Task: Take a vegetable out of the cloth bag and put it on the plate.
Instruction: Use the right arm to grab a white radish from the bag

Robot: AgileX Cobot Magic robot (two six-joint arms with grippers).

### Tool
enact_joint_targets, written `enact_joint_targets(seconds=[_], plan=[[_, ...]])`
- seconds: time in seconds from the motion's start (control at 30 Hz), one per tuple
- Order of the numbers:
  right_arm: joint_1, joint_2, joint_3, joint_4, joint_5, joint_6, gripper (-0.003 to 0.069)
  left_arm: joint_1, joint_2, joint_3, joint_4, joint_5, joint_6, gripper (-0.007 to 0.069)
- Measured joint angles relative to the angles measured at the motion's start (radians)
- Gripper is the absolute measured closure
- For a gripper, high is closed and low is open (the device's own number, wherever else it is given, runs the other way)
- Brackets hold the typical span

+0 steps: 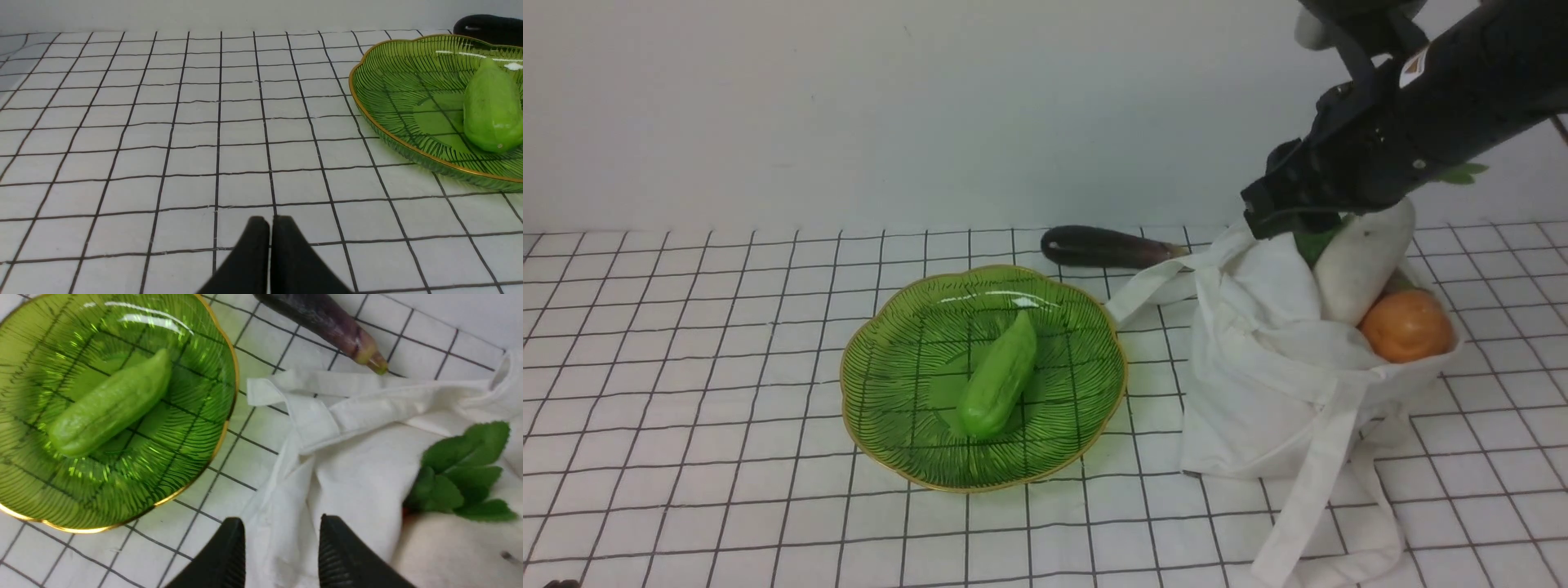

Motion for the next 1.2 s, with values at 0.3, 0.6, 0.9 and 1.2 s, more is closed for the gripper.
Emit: enact_joint_targets(seconds=[0.3,0.6,0.9,1.2], plan=[[0.0,-0.031,0.0,-0.113,0.069,0.136,0.0465,0.0,0.0,0.0,0.0,0.0,0.0,0.0632],[0.0,-0.312,0.0,-0.19,0.078,0.201,0.0664,0.0,0.0,0.0,0.0,0.0,0.0,0.0632],[0.0,-0.609,0.007,-0.234,0.103,0.252,0.0673,0.0,0.0,0.0,0.0,0.0,0.0,0.0632],[0.0,-0.873,0.232,-0.32,-0.08,0.355,0.0673,0.0,0.0,0.0,0.0,0.0,0.0,0.0632]])
